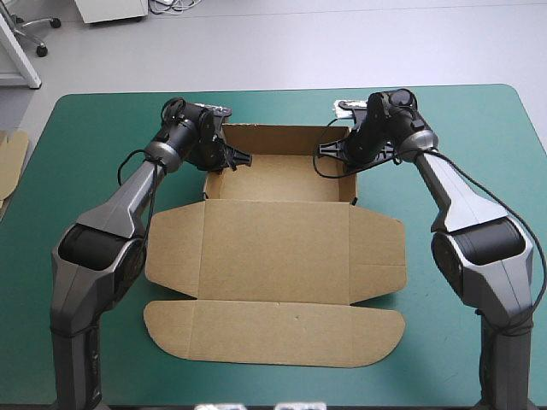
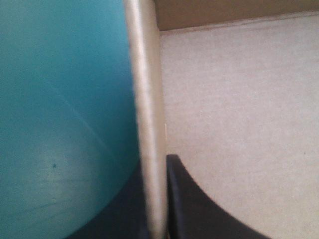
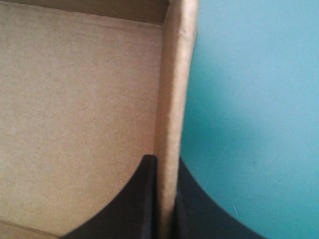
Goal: Fold the box
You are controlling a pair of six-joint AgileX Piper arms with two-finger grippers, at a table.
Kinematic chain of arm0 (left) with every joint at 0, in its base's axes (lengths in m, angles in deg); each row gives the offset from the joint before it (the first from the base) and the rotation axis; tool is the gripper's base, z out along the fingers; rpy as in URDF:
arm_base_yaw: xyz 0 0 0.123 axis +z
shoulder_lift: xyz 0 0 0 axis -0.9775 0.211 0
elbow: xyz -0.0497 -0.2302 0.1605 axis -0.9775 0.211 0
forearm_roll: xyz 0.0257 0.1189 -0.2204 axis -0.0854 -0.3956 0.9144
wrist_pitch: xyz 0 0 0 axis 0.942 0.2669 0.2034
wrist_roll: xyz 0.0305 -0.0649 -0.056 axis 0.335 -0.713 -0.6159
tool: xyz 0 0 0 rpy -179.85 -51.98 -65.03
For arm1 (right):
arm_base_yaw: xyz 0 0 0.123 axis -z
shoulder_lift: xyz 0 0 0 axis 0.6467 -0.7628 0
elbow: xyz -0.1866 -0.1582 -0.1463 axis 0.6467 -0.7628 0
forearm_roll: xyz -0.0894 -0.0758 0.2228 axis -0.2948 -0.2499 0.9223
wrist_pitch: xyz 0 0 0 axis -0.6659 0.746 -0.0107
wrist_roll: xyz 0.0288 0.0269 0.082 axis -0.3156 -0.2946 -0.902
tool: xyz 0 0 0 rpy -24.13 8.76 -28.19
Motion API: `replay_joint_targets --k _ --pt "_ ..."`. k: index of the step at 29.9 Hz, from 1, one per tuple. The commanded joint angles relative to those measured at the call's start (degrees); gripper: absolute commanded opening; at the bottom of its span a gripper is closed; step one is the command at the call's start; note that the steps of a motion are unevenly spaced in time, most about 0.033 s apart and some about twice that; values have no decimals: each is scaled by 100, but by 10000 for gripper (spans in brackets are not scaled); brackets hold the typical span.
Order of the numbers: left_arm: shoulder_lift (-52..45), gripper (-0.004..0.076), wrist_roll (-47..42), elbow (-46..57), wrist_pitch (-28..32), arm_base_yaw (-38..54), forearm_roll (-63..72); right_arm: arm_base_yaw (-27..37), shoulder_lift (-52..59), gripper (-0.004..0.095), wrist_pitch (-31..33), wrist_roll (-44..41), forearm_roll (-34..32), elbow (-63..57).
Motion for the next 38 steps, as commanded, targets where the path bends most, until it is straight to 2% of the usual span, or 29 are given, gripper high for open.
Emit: replay_joint_targets --k 1,18,20,25,28,31,38 --pt "-185 -14 44 -150 255 122 -8 7 133 -13 105 288 -312 158" --pt "5 -14 204 -150 308 193 205 7 -9 -11 324 331 -275 580" --pt "5 -14 302 -150 271 193 317 7 2 35 360 331 -311 667" --pt "5 -14 399 -150 174 193 273 7 27 286 360 268 -269 742" --pt "5 -6 399 -150 195 201 261 7 27 360 360 228 -272 748" --pt "5 60 399 -150 252 201 261 7 27 363 360 228 -272 748" --pt "-6 303 394 -150 242 201 317 7 27 363 360 218 -256 772"
